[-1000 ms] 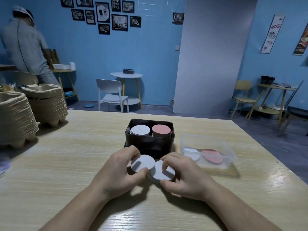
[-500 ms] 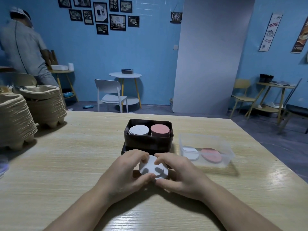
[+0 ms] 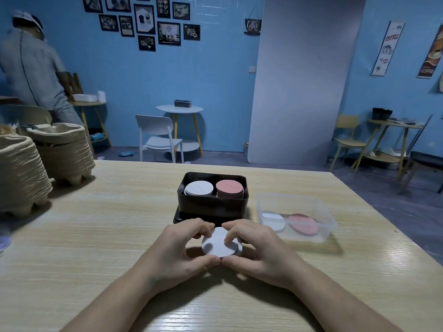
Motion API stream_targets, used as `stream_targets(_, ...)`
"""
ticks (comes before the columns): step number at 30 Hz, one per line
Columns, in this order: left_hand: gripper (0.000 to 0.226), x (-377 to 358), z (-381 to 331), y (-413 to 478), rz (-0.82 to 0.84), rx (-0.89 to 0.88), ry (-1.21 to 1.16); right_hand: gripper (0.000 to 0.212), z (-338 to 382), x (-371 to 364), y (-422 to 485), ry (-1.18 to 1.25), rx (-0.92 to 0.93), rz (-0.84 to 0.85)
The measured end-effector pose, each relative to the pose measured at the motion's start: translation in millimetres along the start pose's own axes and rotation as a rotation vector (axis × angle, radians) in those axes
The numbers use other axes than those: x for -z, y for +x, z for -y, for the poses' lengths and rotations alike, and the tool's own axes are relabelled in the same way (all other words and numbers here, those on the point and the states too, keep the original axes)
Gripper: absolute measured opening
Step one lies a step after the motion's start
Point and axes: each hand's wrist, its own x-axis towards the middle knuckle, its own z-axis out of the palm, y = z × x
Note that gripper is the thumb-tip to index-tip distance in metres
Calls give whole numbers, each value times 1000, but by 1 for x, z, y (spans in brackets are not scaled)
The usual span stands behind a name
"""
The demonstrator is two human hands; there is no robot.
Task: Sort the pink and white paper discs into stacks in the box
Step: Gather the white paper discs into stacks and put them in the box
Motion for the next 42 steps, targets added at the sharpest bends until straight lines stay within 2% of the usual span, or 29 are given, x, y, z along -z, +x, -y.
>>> stream_targets(8, 37, -4, 0, 2, 33, -8, -41, 27, 2, 3, -1, 1, 25, -6)
stream_targets(12, 30, -3, -3, 3, 64, -29, -38, 27, 3, 4, -2, -8, 36, -23)
stream_targets(21, 28, -7, -6, 3, 91, -70, 34, 20, 6, 9, -1, -81, 51, 75)
stream_targets(26, 42, -10, -6, 5, 101, 16, 26, 20, 2, 15, -3, -135, 16, 40)
stream_targets(33, 34, -13, -8, 7, 213, 76, 177, 32, 1, 15, -2, -244, -81, -42)
stream_targets(42, 43, -6, -6, 7, 207, 104, 241, 29, 2, 13, -5, -274, -118, 30)
